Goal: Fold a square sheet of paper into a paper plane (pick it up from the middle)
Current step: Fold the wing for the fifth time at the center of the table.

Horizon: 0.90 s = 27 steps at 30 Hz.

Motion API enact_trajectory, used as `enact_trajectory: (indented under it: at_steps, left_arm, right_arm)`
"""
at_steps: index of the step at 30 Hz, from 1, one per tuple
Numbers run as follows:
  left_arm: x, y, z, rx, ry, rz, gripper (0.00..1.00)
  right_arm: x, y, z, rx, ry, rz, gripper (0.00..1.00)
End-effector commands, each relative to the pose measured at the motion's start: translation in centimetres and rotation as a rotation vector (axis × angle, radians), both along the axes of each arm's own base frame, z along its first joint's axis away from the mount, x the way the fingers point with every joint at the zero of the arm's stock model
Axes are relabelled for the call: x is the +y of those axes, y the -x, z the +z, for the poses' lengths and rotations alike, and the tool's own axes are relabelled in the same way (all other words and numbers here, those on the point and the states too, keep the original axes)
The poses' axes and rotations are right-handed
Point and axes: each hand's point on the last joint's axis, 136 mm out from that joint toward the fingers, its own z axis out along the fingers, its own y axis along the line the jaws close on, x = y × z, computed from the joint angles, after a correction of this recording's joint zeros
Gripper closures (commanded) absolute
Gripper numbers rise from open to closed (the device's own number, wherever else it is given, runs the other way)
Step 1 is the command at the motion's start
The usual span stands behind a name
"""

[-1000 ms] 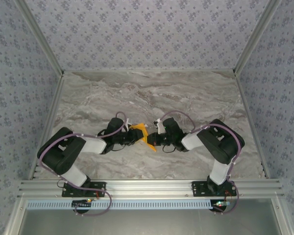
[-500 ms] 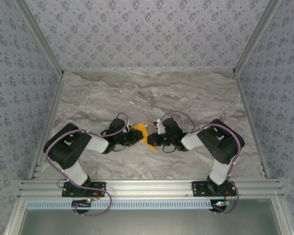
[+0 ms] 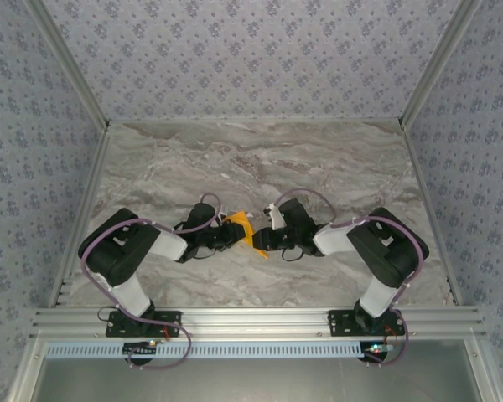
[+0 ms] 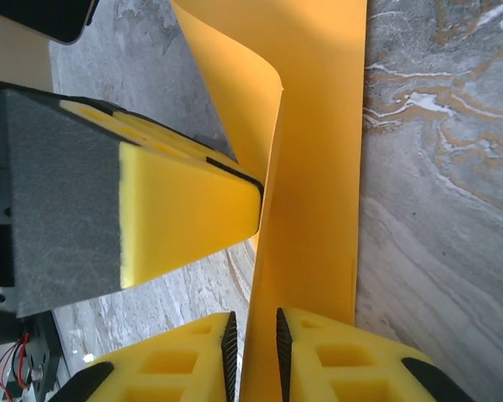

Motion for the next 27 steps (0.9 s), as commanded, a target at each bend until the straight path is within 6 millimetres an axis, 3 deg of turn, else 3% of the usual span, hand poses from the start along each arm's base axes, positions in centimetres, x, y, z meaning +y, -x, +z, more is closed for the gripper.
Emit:
enact_trajectory:
  at_steps: [1,17,27]
  left_arm:
    - [-0.5,-0.7,0.5,-0.039,0.001,-0.001,0.83]
    - [-0.4,-0.7,0.6,-0.033,-0.004,0.000,0.83]
    - [-0.4,-0.7,2.0,-0.065,0.003,-0.010,0.84]
  right_arm:
    - [-0.7,0.5,0.3,-0.010,0.029,0.029,0.74]
    - [-1.1,1.2,-0.5,-0.068,0.108,0.135,0.72]
    - [-1.1,1.5,-1.3,-0.042,0.096,0.145,0.89]
